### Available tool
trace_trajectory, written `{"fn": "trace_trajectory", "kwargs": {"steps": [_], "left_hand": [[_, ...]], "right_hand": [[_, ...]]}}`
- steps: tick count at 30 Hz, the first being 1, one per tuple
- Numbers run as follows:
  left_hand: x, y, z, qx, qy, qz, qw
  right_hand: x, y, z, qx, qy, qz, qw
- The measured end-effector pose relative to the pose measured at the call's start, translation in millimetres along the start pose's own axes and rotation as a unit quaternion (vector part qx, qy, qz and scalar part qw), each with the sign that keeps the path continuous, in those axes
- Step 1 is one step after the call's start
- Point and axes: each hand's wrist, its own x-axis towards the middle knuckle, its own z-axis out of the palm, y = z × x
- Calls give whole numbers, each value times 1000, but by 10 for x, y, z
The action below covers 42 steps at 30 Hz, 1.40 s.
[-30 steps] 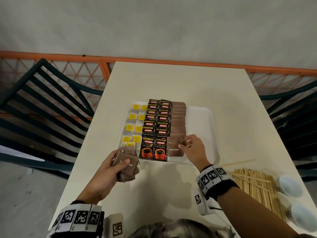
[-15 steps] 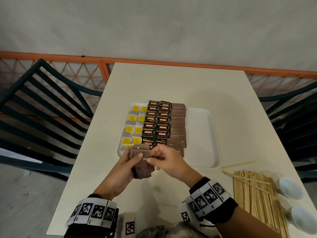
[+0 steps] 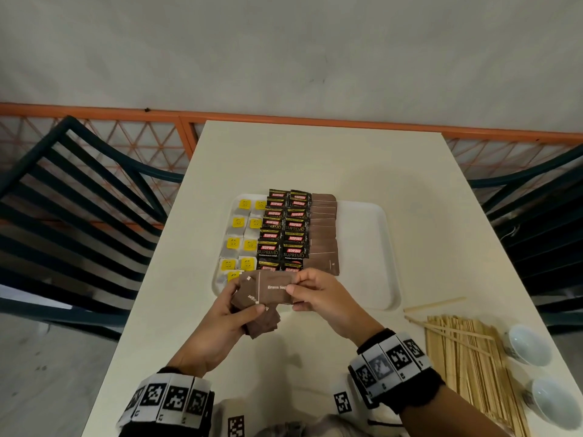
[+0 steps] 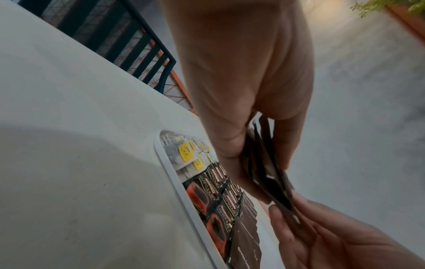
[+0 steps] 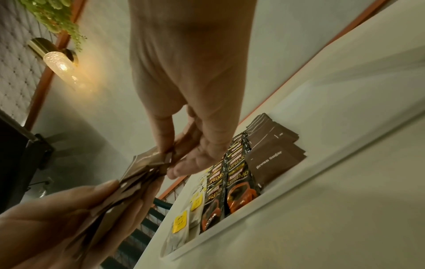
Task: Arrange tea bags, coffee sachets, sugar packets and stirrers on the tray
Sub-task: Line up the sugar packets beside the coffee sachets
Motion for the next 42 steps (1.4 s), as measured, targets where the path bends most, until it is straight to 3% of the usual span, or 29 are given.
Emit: {"fn": "trace_trajectory", "kwargs": {"steps": [5, 8, 14, 27, 30, 35, 42], "left_hand": [[-34, 24, 2, -15, 24, -3, 1000], [-31, 9, -28, -5, 46, -5, 999], [-14, -10, -59, -6, 64, -19, 998], [17, 19, 42, 4, 59, -23, 998], [31, 18, 56, 5, 56, -28, 998], [58, -1, 71, 16, 56, -33, 998], [51, 2, 71, 5, 47, -45, 998]], "right_hand": [[82, 31, -338, 46, 136, -17, 990], [129, 124, -561, 17, 185, -7, 983], [170, 404, -706, -128, 181, 32, 975], [233, 438, -585, -232, 246, 10, 941], [148, 241, -408, -233, 205, -35, 950], [-4, -4, -42, -170, 0, -60, 984], [-19, 30, 130, -172, -41, -41, 983]]}}
